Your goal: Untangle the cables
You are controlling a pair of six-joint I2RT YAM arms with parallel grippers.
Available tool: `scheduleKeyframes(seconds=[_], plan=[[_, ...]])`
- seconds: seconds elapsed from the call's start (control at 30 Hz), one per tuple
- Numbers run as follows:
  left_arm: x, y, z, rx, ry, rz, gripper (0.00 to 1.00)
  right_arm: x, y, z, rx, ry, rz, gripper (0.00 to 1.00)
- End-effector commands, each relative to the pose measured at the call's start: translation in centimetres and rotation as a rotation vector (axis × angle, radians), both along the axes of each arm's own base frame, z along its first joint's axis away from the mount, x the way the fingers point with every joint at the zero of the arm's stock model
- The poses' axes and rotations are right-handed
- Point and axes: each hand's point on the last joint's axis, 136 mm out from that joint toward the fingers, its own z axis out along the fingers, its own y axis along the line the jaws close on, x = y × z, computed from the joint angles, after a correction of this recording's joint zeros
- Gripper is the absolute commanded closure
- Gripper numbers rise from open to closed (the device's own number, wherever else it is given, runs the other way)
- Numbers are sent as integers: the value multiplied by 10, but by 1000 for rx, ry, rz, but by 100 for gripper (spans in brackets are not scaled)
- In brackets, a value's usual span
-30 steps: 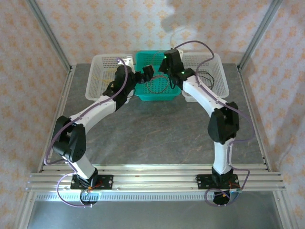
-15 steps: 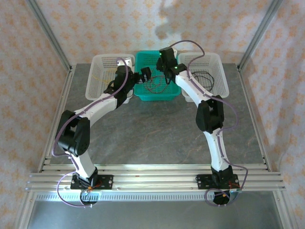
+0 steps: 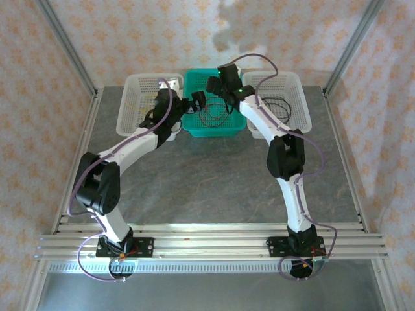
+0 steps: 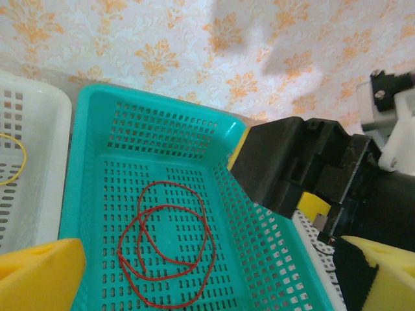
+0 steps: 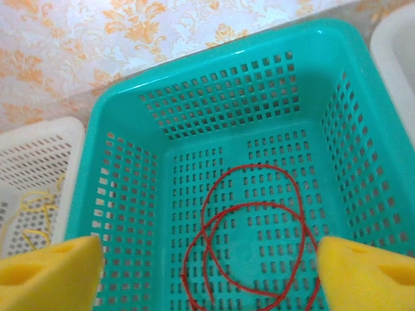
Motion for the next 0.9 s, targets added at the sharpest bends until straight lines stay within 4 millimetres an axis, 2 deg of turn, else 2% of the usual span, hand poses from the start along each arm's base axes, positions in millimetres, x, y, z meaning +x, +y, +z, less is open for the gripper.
scheduleKeyframes(seconds=[0.0,0.17,0.43,0.6,0.67,0.73,0.8,0.87], plan=[[-25,6,31,-32,-39,9,1,-24,-11,68,21,-100,12,0],[-62,23,24,-18,-41,42,1,-64,-29,94,39,-183,38,0],[-119,83,-12,73,-26,233,1,-141,-80,98,52,-291,-24,0],[-157,129,-41,97,-53,409,1,-183,-119,89,53,-347,-128,0],[-171,146,-51,110,-72,473,1,-199,-143,84,49,-377,-217,0],[-183,162,-56,119,-92,540,1,-213,-164,76,41,-398,-299,0],[-193,177,-60,127,-105,603,1,-223,-177,61,-9,-408,-323,0],[-201,180,-58,185,-177,589,1,-234,-193,47,-43,-423,-382,0]])
